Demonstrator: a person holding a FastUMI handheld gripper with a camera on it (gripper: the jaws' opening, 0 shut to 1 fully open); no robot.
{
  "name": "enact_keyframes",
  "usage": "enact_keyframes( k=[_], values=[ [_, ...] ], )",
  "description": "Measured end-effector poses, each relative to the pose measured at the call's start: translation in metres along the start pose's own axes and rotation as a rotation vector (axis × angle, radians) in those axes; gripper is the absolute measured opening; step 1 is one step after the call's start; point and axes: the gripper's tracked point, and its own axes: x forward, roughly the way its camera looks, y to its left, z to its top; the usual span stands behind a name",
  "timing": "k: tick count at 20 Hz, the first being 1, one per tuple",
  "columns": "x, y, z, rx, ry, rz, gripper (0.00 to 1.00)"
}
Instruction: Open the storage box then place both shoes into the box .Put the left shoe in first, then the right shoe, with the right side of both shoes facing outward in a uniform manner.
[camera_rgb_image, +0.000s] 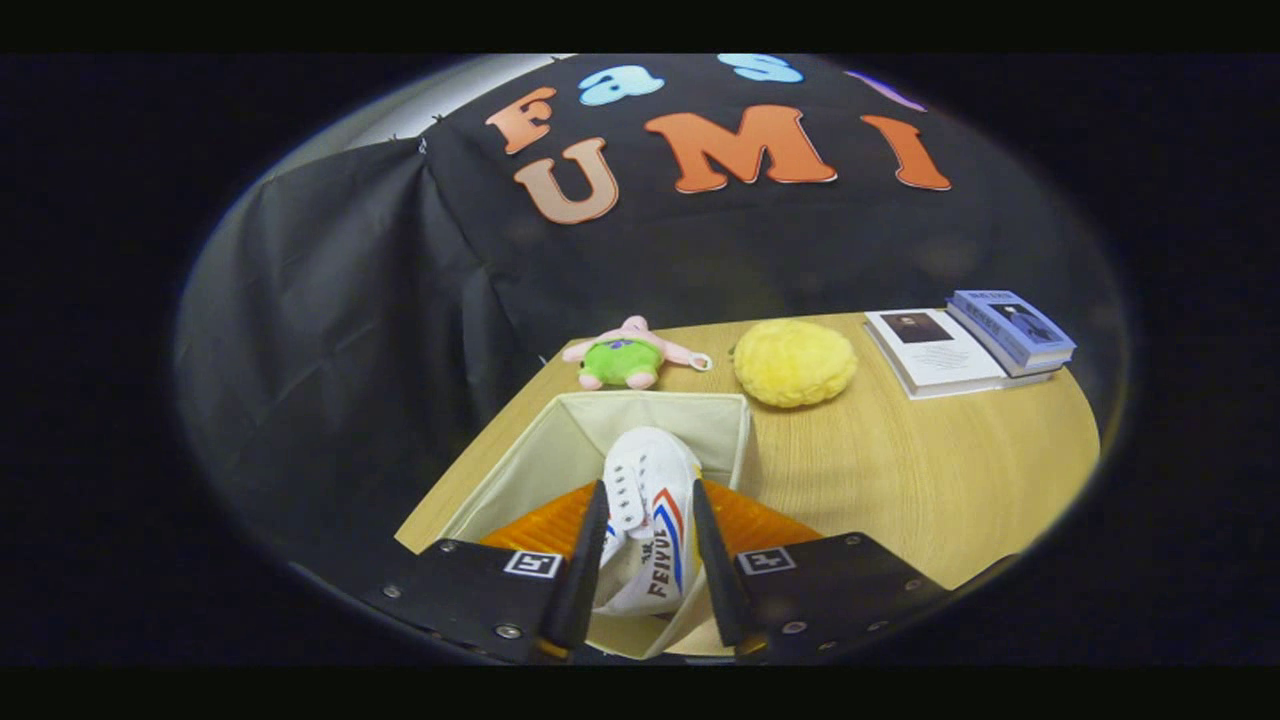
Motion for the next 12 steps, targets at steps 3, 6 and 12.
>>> enact_keyframes(
  k=[3, 6, 12],
  values=[
    [-0.022, -0.018, 0.025, -0.044, -0.134, -0.021, 0.72],
    [-0.051, -0.040, 0.049, -0.099, -0.286, -0.063, 0.83],
    [-0.118, -0.092, 0.091, -0.137, -0.561, -0.144, 0.91]
  ],
)
